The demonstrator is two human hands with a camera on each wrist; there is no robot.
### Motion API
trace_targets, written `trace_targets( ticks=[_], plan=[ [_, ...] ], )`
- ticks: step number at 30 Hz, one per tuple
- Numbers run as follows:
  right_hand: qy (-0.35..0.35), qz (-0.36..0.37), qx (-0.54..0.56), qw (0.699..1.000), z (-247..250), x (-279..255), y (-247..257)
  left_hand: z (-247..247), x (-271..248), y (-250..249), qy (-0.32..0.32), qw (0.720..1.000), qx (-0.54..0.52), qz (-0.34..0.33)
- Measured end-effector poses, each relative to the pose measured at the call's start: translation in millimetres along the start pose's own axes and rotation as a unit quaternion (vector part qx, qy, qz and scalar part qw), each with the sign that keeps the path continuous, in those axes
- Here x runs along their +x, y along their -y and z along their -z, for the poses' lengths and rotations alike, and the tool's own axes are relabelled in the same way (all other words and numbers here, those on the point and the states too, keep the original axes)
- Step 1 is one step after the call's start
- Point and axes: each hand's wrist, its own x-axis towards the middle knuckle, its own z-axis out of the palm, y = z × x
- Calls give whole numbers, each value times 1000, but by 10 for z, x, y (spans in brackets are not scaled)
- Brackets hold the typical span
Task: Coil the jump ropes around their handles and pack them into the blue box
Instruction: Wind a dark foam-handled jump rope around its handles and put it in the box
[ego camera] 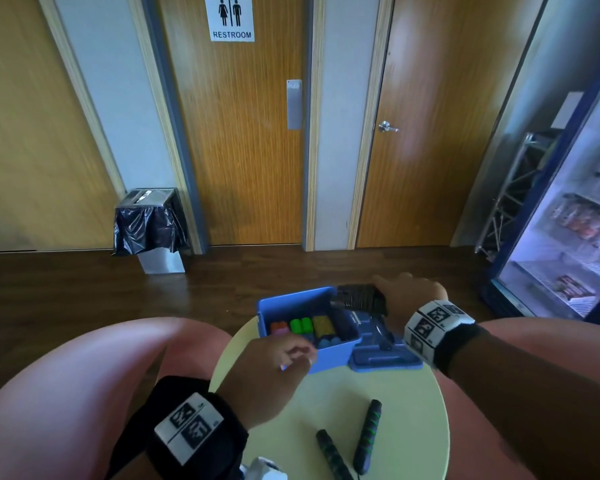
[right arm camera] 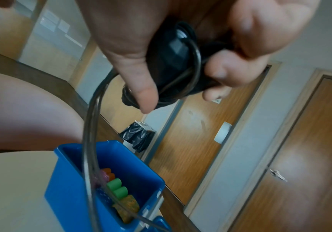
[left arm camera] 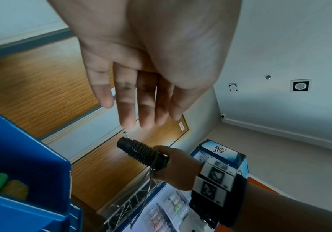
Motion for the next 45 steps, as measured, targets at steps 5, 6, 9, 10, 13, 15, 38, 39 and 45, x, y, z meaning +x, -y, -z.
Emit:
trace_targets(
  ticks=[5, 6, 9, 10, 13, 15, 38, 39, 45],
  plan=[
    [-26, 66, 8, 997, 113, -292, 247, -50, 189, -20, -11, 994, -42, 100],
    [-33, 79, 9, 996, 126, -346, 313, -76, 229, -60, 6, 991, -51, 126],
    [-52, 111, -2, 992, 130, -473, 468, -183, 286, -185, 33, 962, -191, 193],
    [-58, 116, -7, 992, 120, -497, 497, -211, 266, -226, 23, 941, -258, 217],
    [-79, 118, -11, 990, 73, -542, 532, -251, 156, -304, 26, 845, -466, 261],
    [-82, 122, -16, 989, 24, -567, 547, -234, 105, -332, 61, 778, -557, 284],
    [-3, 41, 92, 995, 154, -369, 733, -264, 104, -287, -56, 892, -412, 177],
    [10, 45, 98, 994, 123, -342, 736, -265, 98, -266, -60, 895, -406, 172],
    [101, 84, 210, 969, -24, -276, 767, -254, 72, -68, -84, 952, -277, 99]
  ],
)
